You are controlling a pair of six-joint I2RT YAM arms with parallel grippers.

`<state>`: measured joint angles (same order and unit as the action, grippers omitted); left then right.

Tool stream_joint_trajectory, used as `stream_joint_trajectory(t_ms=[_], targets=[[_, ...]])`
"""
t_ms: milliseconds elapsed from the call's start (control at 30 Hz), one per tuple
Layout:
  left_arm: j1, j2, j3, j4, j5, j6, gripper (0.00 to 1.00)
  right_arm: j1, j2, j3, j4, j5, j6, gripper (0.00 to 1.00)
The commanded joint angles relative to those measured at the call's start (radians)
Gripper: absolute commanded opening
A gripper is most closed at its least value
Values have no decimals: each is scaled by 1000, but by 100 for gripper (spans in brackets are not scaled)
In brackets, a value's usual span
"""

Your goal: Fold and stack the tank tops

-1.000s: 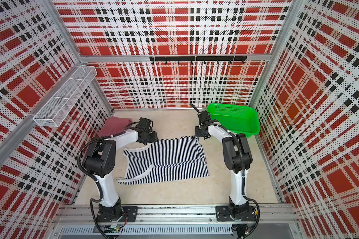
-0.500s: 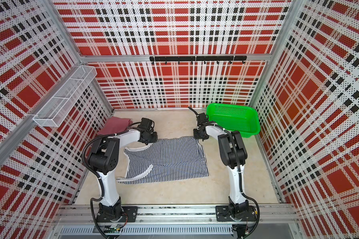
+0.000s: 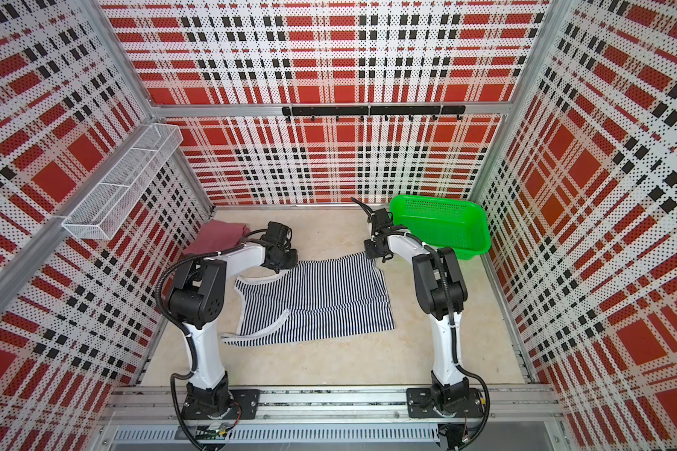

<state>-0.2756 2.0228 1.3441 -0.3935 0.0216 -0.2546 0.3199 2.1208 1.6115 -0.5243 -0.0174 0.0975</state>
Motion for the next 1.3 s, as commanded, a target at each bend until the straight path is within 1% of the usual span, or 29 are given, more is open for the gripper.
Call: stream_joint_trajectory(t_ms=[0,100,200,367,467,600,700,767,867,1133,1167,1200,1267], targets=[[-5,-37,27,-17,-21,33,6,1,-77,4,32,32,-140,0],[-18,-76,14,-15,-59,38,6,2,-127,-53,69,18,-201,0],[-39,-120,-10,-1,-105,37,6,1,-191,-149,153,-2,-261,0],[-95,-193,-74,19,-194,21,6,2,-292,-284,236,-31,-317,0],[-128,-246,-140,39,-236,-10,6,2,-365,-381,303,-44,-339,0],[-177,-320,-271,84,-278,-68,6,8,-461,-508,372,-62,-358,0],[-218,-372,-354,93,-325,-110,6,13,-534,-609,409,-60,-363,0],[-247,-413,-410,100,-351,-162,6,19,-580,-672,432,-61,-364,0],[-283,-470,-488,108,-379,-219,5,26,-639,-752,438,-56,-343,0],[-334,-607,-630,102,-382,-348,7,47,-759,-880,396,-23,-253,0],[-335,-618,-641,97,-384,-358,8,47,-771,-891,403,-22,-246,2],[-335,-625,-647,94,-382,-364,12,47,-783,-896,404,-27,-239,4],[-336,-637,-651,71,-370,-372,22,48,-804,-895,388,-39,-220,21]])
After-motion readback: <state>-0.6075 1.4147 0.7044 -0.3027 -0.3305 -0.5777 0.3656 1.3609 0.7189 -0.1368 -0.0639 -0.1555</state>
